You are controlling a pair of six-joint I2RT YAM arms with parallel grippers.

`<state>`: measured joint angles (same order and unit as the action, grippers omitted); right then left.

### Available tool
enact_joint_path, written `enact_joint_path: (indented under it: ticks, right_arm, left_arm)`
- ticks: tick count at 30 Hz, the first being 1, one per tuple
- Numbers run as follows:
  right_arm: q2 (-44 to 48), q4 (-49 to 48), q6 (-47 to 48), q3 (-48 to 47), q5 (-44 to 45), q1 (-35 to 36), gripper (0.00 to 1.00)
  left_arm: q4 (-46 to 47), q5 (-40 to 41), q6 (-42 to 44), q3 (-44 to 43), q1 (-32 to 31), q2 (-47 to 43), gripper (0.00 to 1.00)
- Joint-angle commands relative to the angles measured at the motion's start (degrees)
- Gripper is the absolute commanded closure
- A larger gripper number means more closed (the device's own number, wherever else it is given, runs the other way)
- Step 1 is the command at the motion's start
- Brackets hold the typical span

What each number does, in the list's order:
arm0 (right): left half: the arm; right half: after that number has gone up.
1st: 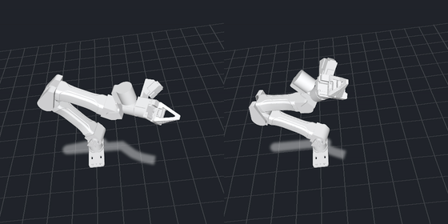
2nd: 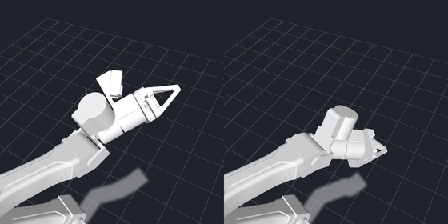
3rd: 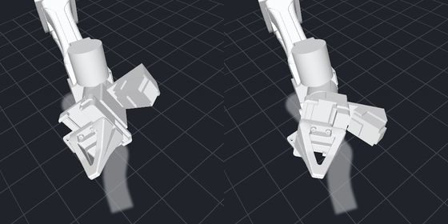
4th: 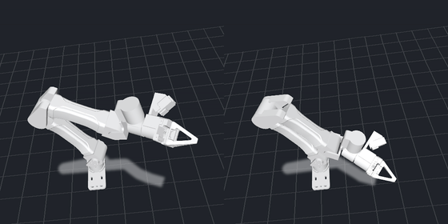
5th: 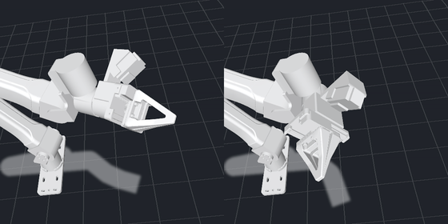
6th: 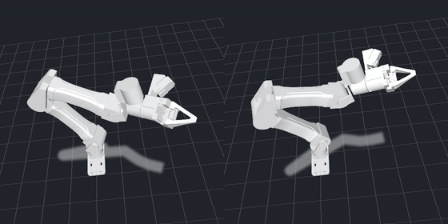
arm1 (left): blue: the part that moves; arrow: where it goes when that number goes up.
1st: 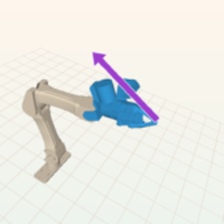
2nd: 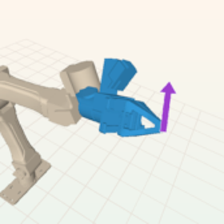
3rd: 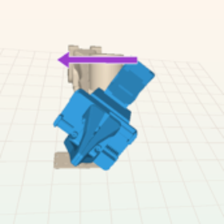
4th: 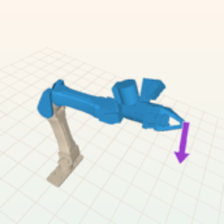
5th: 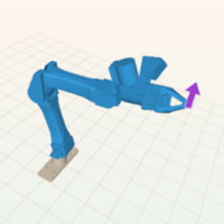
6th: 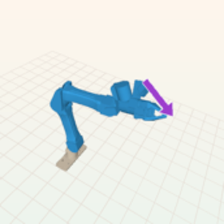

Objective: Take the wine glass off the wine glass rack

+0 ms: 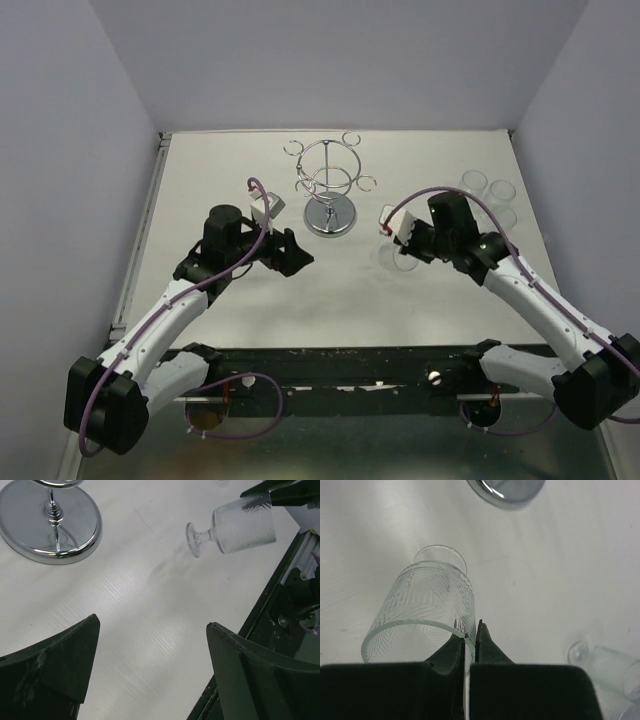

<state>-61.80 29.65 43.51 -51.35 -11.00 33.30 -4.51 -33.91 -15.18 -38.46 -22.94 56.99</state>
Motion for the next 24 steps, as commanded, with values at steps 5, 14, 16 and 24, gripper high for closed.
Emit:
enact_joint_path:
  ticks: [5,14,16,24]
  right_arm:
    - [-11.5,14.0,-2.8,-10.9,-6.7,-17.3,0.99]
    - [-27.7,17.4,-3.7,-25.5,-1.7,-26.6,0.99]
    - [-31.3,19.1,-3.3,-28.8,-1.7,-28.5,0.99]
    - [-39.3,21.2,-3.1,-33.9,1.8,-32.9,0.99]
  left_arm:
    - [-4.9,6.4,6.5,-1.2,1.1,-2.1,0.01]
    - [-8.1,9.2,10.5,-1.9,2.4,-3.8,0.01]
    - [-9.0,10.4,12.3,-2.2,2.8,-4.1,0.01]
    - [-11.3,14.7,17.8,-2.9,5.0,-4.7,0.01]
